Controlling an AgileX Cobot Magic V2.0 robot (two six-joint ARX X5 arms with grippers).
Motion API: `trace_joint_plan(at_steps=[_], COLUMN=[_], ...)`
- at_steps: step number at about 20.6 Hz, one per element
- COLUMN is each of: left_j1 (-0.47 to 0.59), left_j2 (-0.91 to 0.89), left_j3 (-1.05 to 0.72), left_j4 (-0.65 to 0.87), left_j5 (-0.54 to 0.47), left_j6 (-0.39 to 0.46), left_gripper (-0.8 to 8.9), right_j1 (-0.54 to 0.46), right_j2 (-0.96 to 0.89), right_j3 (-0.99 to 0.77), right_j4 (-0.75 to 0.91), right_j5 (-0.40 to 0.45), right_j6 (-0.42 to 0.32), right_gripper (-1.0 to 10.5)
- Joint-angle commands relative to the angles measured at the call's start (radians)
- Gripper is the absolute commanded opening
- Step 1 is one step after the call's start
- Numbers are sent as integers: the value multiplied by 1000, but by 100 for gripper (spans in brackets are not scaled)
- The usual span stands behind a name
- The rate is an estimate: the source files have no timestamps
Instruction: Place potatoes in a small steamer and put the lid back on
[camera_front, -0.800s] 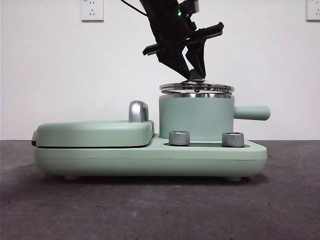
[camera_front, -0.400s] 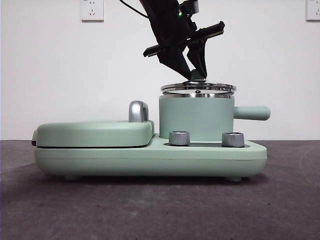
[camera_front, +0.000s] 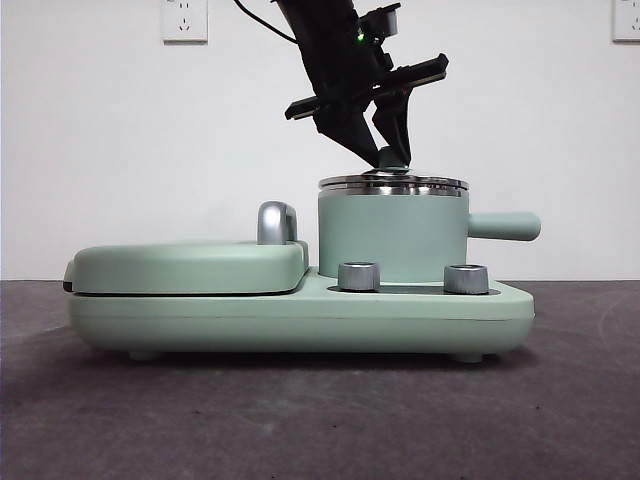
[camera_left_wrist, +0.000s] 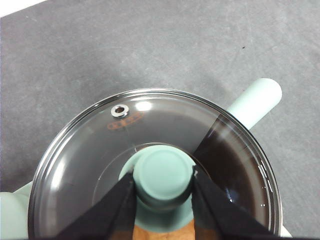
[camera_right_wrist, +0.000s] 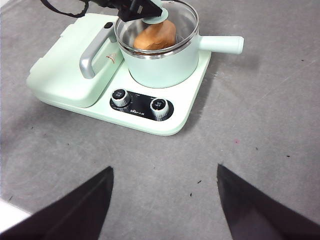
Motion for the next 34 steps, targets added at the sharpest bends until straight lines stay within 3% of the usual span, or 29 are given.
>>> trace_joint_plan(at_steps=[1, 7, 9, 12, 13, 21, 24, 27, 30, 34], left_j1=[-5, -9, -7, -2, -2, -2, -10, -30, -50, -45], left_j2=[34, 52, 49, 37, 27, -282, -410, -615, -887, -1228], left_j3=[32, 32, 32, 37, 47, 89, 18, -270, -649, -980], left_j4=[24, -7, -9, -13, -26, -472, -589, -523, -408, -309], left_j5=[-2, 1, 1, 1, 1, 2, 8, 8, 8, 8], left_j6=[-1, -13, -60, -73, -72, -24, -23, -34, -71, -73], left_gripper=[8, 20, 156, 489, 554, 553, 553, 553, 550, 331], right_j1=[6, 6, 6, 6, 6, 6, 6, 6, 6, 6], right_j2=[2, 2, 2, 2, 2, 4, 4, 4, 4, 4], right_j3=[11, 11, 11, 11, 11, -4, -66, -149, -220, -275], right_j4=[11, 11, 11, 11, 11, 12, 43, 101, 140, 212], right_j5=[0, 0, 0, 0, 0, -61, -82, -150, -161, -159], right_j6=[14, 16, 16, 16, 16, 10, 8, 10, 8, 8], right_gripper=[319, 319, 319, 319, 319, 319, 320, 324, 465, 496])
